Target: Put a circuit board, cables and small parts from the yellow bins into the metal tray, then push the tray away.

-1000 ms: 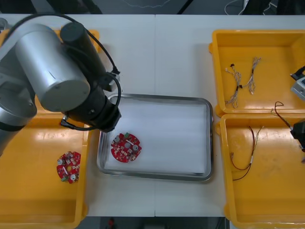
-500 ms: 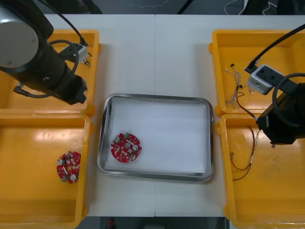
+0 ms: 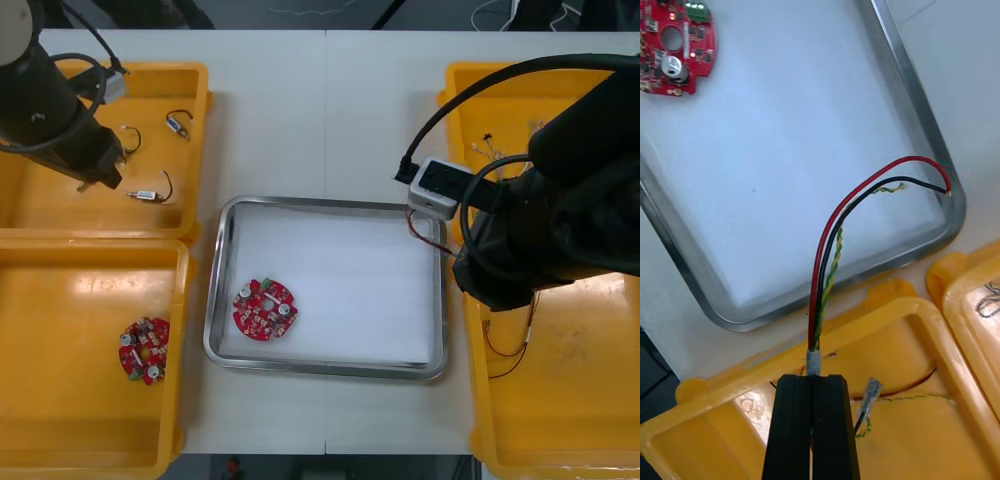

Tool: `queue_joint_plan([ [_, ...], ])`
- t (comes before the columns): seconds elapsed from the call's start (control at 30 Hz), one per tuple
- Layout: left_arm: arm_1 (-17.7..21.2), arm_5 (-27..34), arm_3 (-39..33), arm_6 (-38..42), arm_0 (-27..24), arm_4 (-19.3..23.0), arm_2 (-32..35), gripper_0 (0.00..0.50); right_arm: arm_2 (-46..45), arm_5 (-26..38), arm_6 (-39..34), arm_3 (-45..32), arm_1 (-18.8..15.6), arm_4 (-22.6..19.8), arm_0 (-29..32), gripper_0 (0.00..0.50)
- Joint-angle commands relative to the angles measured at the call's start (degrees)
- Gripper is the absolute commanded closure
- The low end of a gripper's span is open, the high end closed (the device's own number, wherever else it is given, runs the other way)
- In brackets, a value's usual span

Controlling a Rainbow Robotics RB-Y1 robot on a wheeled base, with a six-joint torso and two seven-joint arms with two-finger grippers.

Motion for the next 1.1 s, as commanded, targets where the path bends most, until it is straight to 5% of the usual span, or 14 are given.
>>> queue_joint_plan([
  [0.03, 2.2, -0.2, 4.5, -15.4, -4.1, -3.6, 3.3, 0.000, 4.8, 0.2, 7.0, 2.5, 4.4, 2.7, -4.2, 0.500],
  [0.47, 2.1, -10.3, 15.8, -29.6, -5.5, -5.9, 3.9, 0.000, 15.0, 0.0, 18.2, 3.4, 9.2, 15.2, -4.5, 0.500],
  [1.1, -1.5, -27.1, 28.1, -35.6, -5.5, -6.8, 1.9, 0.000, 26.2, -12.3, 22.8, 19.4, 15.1, 21.0, -3.9, 0.500],
])
